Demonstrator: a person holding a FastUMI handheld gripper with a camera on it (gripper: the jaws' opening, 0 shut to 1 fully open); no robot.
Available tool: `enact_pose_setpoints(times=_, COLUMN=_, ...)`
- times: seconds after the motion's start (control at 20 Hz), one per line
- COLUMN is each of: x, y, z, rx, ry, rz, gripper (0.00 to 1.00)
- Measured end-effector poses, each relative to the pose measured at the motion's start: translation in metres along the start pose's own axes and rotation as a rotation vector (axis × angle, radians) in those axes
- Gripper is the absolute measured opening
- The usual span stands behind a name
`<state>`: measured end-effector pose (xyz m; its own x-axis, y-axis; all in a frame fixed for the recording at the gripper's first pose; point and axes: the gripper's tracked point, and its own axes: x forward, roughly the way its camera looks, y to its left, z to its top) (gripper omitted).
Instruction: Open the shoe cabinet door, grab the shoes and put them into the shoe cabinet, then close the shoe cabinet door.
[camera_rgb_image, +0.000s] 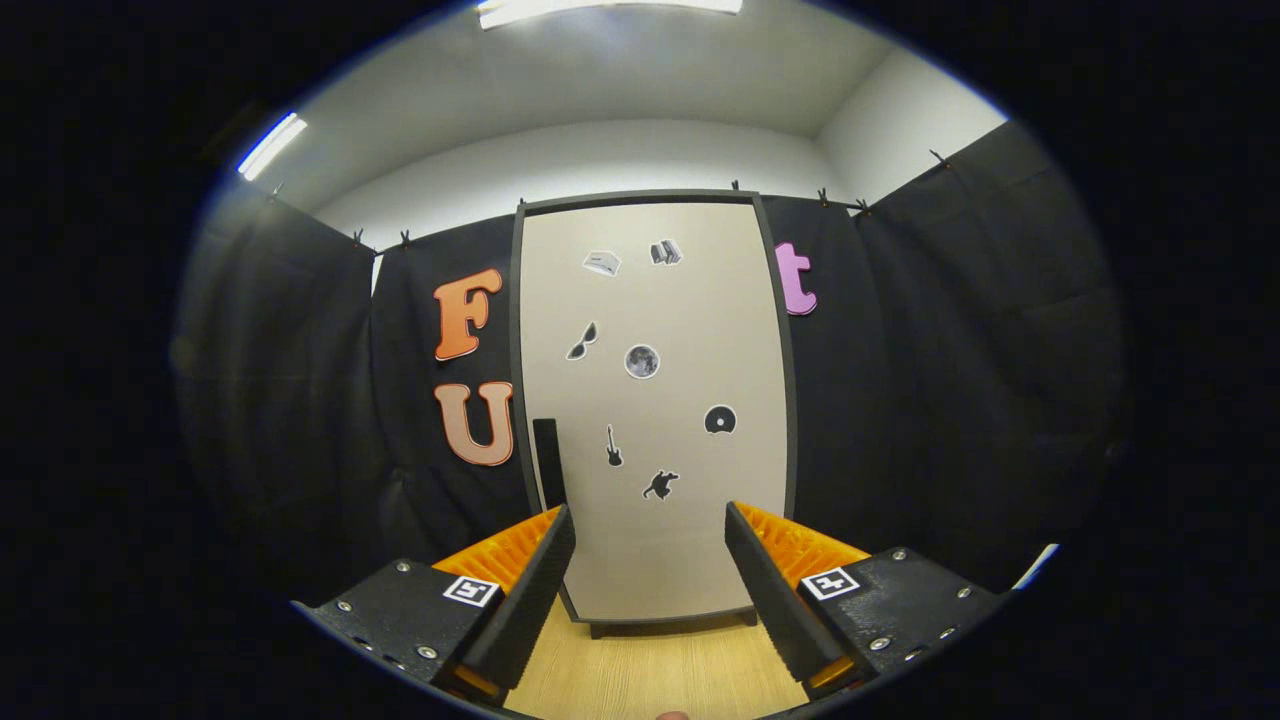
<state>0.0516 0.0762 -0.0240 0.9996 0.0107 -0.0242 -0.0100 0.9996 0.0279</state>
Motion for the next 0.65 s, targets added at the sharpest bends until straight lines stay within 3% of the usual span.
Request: enact_pose_setpoints(times=0.65, x=-0.043, y=-0.004, z=0.006, rx=-0.008, ry=-0.026, rz=0.017, gripper=0.95)
